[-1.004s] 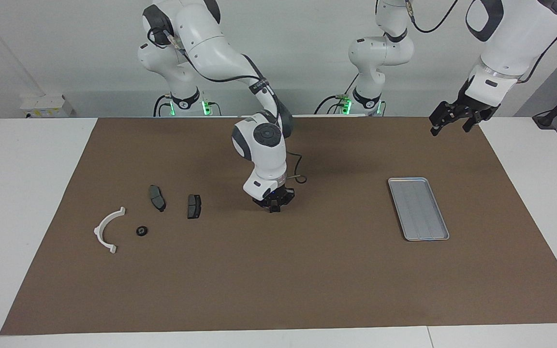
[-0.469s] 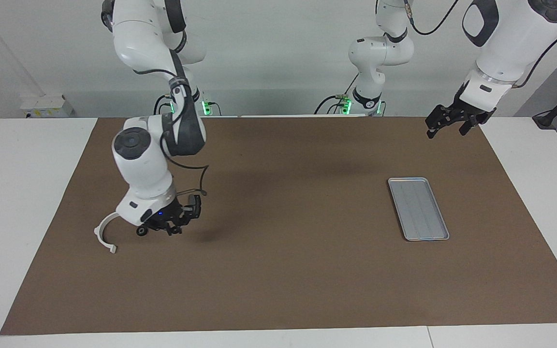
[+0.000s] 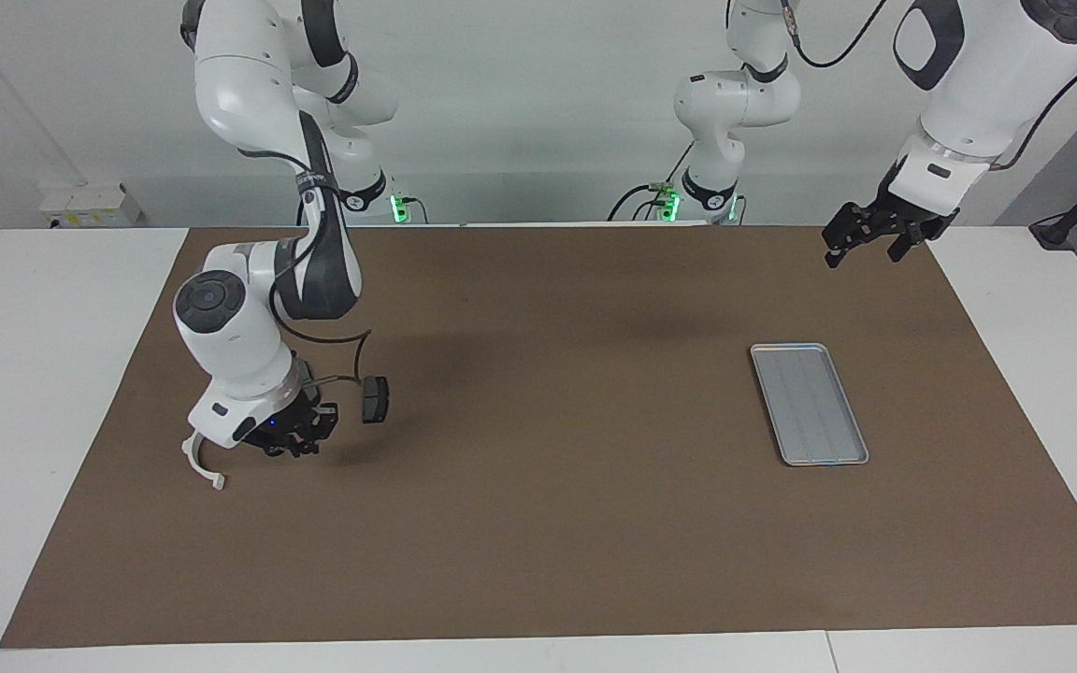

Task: Place bearing gear from tray to pile
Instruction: 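Carry the second gear with the right gripper and set it beside the first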

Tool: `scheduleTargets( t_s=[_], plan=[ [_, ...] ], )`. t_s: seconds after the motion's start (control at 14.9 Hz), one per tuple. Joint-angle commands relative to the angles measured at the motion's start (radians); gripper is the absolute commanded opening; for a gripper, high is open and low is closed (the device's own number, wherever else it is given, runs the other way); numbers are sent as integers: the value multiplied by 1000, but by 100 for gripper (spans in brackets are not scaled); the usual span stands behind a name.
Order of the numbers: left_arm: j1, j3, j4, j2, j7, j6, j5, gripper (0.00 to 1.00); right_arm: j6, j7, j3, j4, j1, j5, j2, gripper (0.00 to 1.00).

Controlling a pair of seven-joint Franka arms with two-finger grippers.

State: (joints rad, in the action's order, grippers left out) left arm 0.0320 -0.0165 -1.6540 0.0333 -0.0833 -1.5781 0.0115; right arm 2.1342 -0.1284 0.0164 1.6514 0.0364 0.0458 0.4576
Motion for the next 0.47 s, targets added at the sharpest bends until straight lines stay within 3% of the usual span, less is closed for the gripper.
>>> scheduleTargets(
  t_s=[0.0,0.4],
  plan=[
    [0,-3,11,-4,13,-3,-11,100,56,-8,8,77,-10,-3,-20,0],
    [3,-2,-7,8,8,-11,-11,100,64,-36,10,168,-32,-4,-45,0]
  ],
)
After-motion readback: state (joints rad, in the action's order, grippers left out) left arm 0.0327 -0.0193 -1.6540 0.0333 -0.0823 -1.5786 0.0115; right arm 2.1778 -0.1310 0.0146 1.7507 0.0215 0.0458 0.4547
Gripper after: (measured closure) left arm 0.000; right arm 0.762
